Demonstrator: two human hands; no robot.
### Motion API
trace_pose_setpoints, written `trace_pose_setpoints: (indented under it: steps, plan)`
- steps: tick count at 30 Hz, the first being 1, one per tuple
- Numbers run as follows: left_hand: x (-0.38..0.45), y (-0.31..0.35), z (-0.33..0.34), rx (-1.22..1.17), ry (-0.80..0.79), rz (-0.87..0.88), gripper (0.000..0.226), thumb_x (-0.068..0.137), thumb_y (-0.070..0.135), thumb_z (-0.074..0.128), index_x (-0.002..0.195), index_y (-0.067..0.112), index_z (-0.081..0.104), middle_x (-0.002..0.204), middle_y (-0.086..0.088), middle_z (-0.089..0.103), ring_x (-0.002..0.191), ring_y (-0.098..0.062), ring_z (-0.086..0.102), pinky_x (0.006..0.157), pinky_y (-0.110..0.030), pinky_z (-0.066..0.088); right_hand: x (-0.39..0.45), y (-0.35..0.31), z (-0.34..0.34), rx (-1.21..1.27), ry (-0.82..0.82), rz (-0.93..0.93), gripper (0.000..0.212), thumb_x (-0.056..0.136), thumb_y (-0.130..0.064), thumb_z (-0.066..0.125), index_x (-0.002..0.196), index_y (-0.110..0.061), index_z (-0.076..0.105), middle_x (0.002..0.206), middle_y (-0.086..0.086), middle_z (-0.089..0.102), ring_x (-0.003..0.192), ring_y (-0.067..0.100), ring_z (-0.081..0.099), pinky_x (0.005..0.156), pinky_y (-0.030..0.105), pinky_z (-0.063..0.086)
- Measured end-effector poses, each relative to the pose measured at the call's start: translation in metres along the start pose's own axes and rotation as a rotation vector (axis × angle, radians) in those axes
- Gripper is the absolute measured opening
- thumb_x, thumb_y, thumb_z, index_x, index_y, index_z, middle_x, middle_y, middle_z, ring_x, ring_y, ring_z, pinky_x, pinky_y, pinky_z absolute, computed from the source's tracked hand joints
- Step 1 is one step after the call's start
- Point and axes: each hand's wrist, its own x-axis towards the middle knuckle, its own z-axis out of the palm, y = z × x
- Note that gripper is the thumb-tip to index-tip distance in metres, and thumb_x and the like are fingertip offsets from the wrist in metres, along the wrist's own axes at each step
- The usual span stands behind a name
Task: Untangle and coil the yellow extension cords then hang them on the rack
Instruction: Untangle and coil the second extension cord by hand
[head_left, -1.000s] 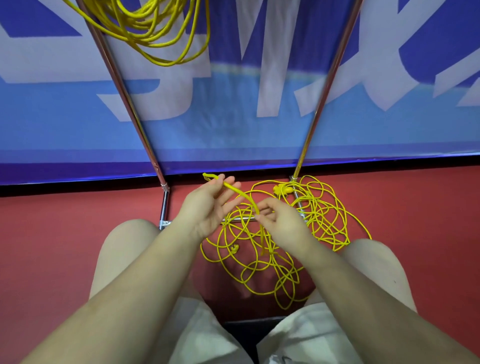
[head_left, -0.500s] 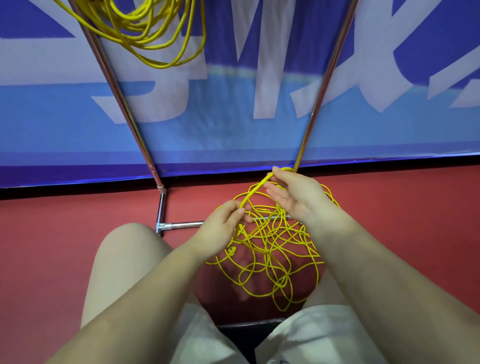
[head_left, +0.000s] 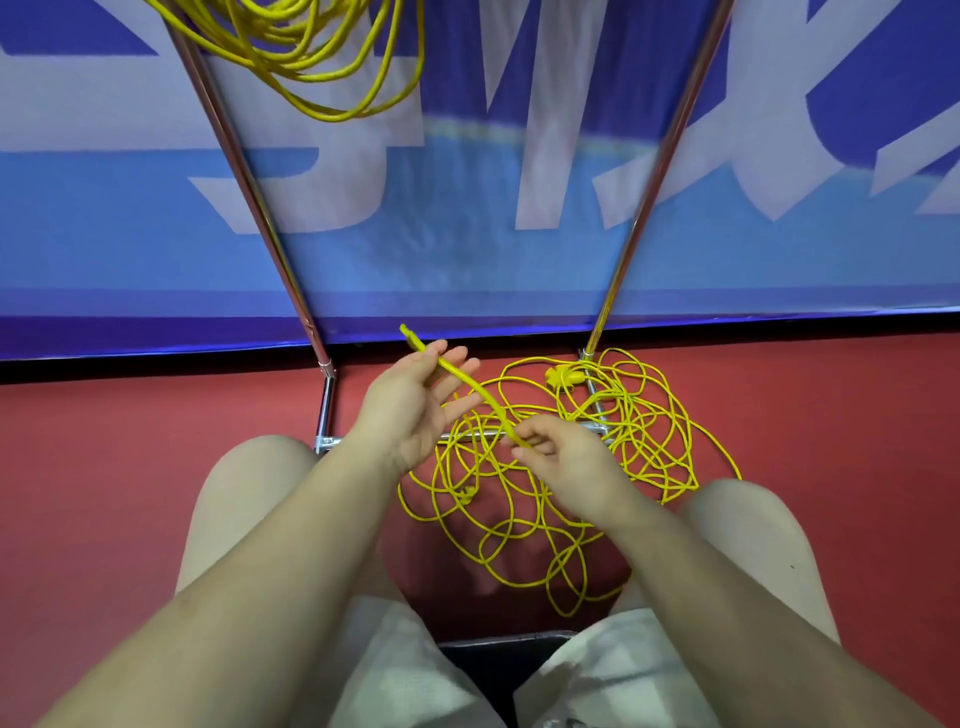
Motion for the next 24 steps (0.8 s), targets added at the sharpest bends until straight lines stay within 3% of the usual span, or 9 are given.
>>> trace_pose_setpoints:
  steps: [3, 6, 9, 11, 13, 17, 20, 22, 24]
  plan:
    - [0.004, 0.001, -0.004, -0.066, -0.016, -0.022, 0.023, 0.102, 0.020, 0.034, 0.113, 0.013, 0.053, 0.107, -0.005, 0.065, 0.103, -0.022, 0.061, 0.077, -0.040, 0.051, 0.006, -0.016, -0.003, 0.203, 0.043, 0.015, 0.016, 0.087, -0.004, 0.061, 0.088, -0.019, 0.062, 0.084, -0.001, 0.065, 0.062, -0.008, 0.060, 0.062, 0.007, 0.044]
    - [0.004, -0.010, -0.006, 0.082, -0.077, -0.085, 0.032, 0.102, 0.030, 0.029, 0.122, 0.020, 0.052, 0.121, -0.001, 0.061, 0.112, -0.019, 0.055, 0.091, -0.040, 0.040, 0.013, -0.035, -0.009, 0.489, 0.088, 0.141, 0.010, 0.090, -0.008, 0.057, 0.091, -0.018, 0.059, 0.082, 0.001, 0.064, 0.070, 0.006, 0.064, 0.065, 0.020, 0.051]
    - [-0.004, -0.030, -0.008, 0.340, -0.181, -0.112, 0.033, 0.102, 0.033, 0.027, 0.108, 0.023, 0.059, 0.109, 0.002, 0.066, 0.100, -0.012, 0.060, 0.088, -0.029, 0.044, 0.023, -0.048, -0.019, 0.870, 0.180, 0.291, 0.010, 0.093, -0.008, 0.053, 0.088, -0.017, 0.055, 0.085, 0.001, 0.061, 0.081, 0.017, 0.063, 0.074, 0.032, 0.053]
    - [-0.009, -0.040, -0.008, 0.490, -0.221, -0.070, 0.031, 0.103, 0.027, 0.029, 0.106, 0.017, 0.059, 0.100, 0.000, 0.067, 0.090, -0.009, 0.062, 0.077, -0.017, 0.048, 0.030, -0.053, -0.026, 1.048, 0.239, 0.356, 0.011, 0.094, -0.009, 0.051, 0.086, -0.016, 0.053, 0.085, 0.002, 0.060, 0.080, 0.017, 0.063, 0.069, 0.031, 0.054]
    - [-0.011, -0.047, -0.009, 0.602, -0.262, -0.007, 0.026, 0.102, 0.021, 0.032, 0.105, 0.015, 0.058, 0.100, -0.003, 0.067, 0.091, -0.013, 0.061, 0.080, -0.018, 0.044, 0.035, -0.057, -0.034, 1.146, 0.282, 0.392, 0.011, 0.095, -0.010, 0.050, 0.084, -0.015, 0.051, 0.084, 0.002, 0.059, 0.077, 0.016, 0.062, 0.065, 0.031, 0.055]
    - [-0.012, -0.048, -0.004, 0.743, -0.295, 0.064, 0.020, 0.101, 0.011, 0.037, 0.109, 0.015, 0.054, 0.087, 0.000, 0.063, 0.081, -0.015, 0.053, 0.069, -0.018, 0.041, 0.043, -0.061, -0.042, 1.225, 0.334, 0.408, 0.011, 0.096, -0.010, 0.049, 0.085, -0.012, 0.051, 0.085, 0.004, 0.059, 0.077, 0.016, 0.062, 0.079, 0.037, 0.052]
    - [-0.010, -0.043, -0.001, 0.743, -0.245, 0.089, 0.019, 0.101, 0.008, 0.036, 0.105, 0.013, 0.053, 0.080, -0.001, 0.060, 0.069, -0.005, 0.060, 0.066, -0.020, 0.047, 0.042, -0.057, -0.044, 1.195, 0.297, 0.371, 0.007, 0.096, -0.014, 0.048, 0.101, -0.010, 0.052, 0.098, 0.009, 0.061, 0.091, 0.022, 0.063, 0.070, 0.034, 0.053]
    - [-0.008, -0.039, -0.001, 0.698, -0.169, 0.085, 0.020, 0.101, 0.011, 0.035, 0.099, 0.016, 0.054, 0.079, 0.000, 0.060, 0.067, -0.006, 0.062, 0.063, -0.022, 0.049, 0.038, -0.048, -0.039, 0.986, 0.161, 0.367, 0.028, 0.096, -0.017, 0.049, 0.123, -0.013, 0.048, 0.115, 0.010, 0.058, 0.103, 0.025, 0.058, 0.072, 0.033, 0.052]
    - [-0.006, -0.034, -0.004, 0.576, -0.098, 0.056, 0.021, 0.102, 0.012, 0.035, 0.095, 0.018, 0.054, 0.079, 0.000, 0.061, 0.064, -0.005, 0.065, 0.062, -0.025, 0.052, 0.028, -0.038, -0.028, 0.590, 0.003, 0.349, 0.036, 0.094, -0.020, 0.052, 0.130, -0.016, 0.047, 0.119, 0.005, 0.057, 0.103, 0.020, 0.056, 0.076, 0.027, 0.049]
